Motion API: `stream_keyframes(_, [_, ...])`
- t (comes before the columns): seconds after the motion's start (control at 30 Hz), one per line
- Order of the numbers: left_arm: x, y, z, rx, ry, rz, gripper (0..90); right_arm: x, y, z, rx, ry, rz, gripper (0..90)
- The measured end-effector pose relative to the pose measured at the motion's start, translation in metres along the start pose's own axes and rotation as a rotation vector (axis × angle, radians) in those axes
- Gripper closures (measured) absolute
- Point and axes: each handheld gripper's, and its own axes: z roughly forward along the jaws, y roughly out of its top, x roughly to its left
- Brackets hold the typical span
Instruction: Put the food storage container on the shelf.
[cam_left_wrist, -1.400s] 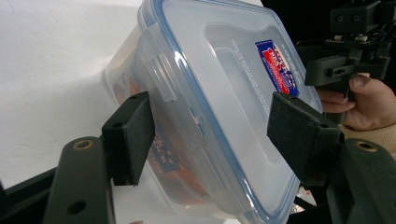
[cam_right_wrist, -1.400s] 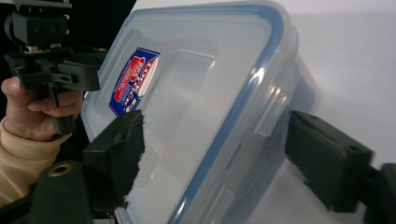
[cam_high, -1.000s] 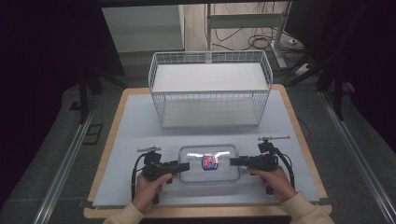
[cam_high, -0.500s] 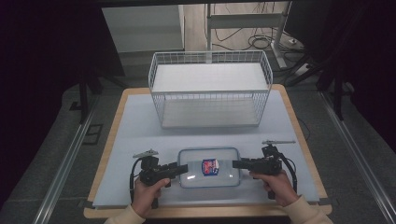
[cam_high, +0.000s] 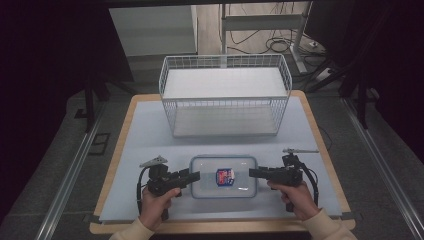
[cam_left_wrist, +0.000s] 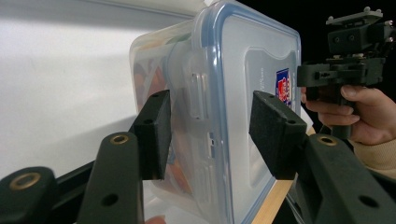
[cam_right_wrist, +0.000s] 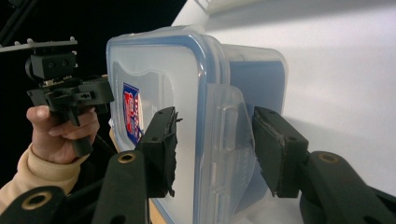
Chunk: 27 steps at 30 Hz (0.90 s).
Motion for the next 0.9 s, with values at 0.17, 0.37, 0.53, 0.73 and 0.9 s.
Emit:
stream_keyframes(0.17, [-0.002,0.008,-0.001,-0.014,-0.024,0.006,52.4,0.006,0.01,-0.007,-0.044,-0.006,-0.034,51.4])
stream_keyframes(0.37, [-0.002,0.019,-0.002,-0.031,-0.018,0.021,52.3,0.009,0.019,-0.006,-0.058,-0.009,-0.048,51.5])
stream_keyframes(0.53, [-0.005,0.039,-0.003,-0.06,-0.026,0.036,52.2,0.016,0.039,-0.011,-0.084,-0.014,-0.067,51.4])
stream_keyframes(0.73, [-0.016,0.072,-0.009,-0.102,-0.029,0.089,52.3,0.029,0.066,-0.02,-0.124,-0.013,-0.092,51.4])
stream_keyframes(0.9, [-0.027,0.099,-0.018,-0.138,-0.023,0.141,52.3,0.043,0.09,-0.027,-0.148,0.001,-0.123,51.4])
